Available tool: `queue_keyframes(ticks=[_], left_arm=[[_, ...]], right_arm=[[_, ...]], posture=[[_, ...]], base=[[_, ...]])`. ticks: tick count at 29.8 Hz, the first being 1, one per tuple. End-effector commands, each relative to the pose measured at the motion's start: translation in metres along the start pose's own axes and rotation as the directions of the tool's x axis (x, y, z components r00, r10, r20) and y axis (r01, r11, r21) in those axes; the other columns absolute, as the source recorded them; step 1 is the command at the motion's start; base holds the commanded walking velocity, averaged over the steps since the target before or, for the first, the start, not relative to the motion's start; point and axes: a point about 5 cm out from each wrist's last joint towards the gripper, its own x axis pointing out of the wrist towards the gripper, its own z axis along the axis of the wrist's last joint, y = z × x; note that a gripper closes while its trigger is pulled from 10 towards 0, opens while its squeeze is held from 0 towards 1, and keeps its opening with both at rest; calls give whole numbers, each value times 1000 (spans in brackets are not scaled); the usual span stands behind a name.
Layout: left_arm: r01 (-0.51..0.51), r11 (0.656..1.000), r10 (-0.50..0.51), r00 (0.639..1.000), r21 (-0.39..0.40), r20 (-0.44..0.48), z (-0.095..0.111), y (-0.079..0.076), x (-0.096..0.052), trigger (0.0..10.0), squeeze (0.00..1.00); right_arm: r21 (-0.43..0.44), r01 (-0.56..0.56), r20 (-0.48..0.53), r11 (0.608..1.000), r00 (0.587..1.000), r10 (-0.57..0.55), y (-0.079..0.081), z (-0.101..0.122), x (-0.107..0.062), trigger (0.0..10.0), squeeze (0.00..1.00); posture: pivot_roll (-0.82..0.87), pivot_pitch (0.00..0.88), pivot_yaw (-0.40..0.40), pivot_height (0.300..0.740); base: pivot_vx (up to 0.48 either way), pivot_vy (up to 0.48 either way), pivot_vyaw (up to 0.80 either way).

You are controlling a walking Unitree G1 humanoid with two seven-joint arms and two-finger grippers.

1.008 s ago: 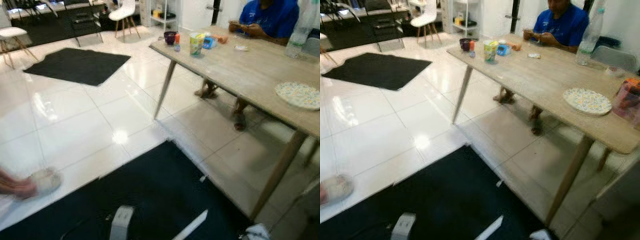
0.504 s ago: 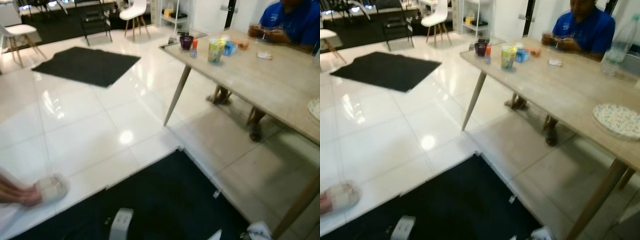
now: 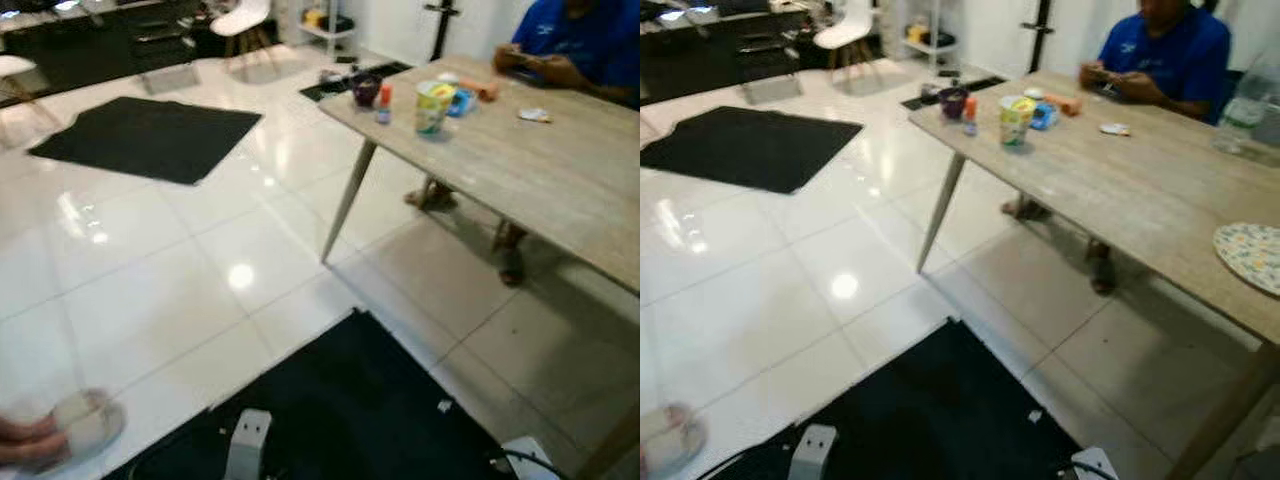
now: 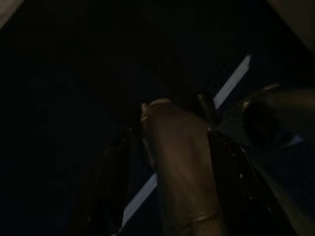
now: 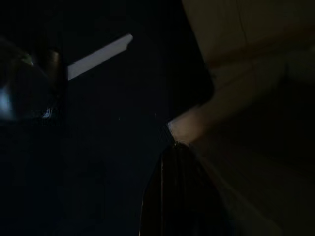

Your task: Restocking fridge

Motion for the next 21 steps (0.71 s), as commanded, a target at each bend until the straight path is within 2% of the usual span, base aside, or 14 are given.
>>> queue_keyframes(ticks=[1,4,21], left_arm=[[3,1000,-3,1000,13,1,3,0,0,10000,0],[1,1000,-1,1000,14,2,3,1,0,10000,0],[3,1000,-3,1000,16,3,3,0,0,10000,0]], right_arm=[[0,4,-16,1000,1000,-4,-2,-5,0,10000,0],[-9,7,-14,1000,1000,-8,-2,-4,0,10000,0],[-30,0,-4,1000,1000,0,1,-3,0,10000,0]], posture=[[-25,0,28,740],[-21,0,27,740],[-22,0,26,740]], base=[[352,0,-800],[345,0,-800],[346,0,0]])
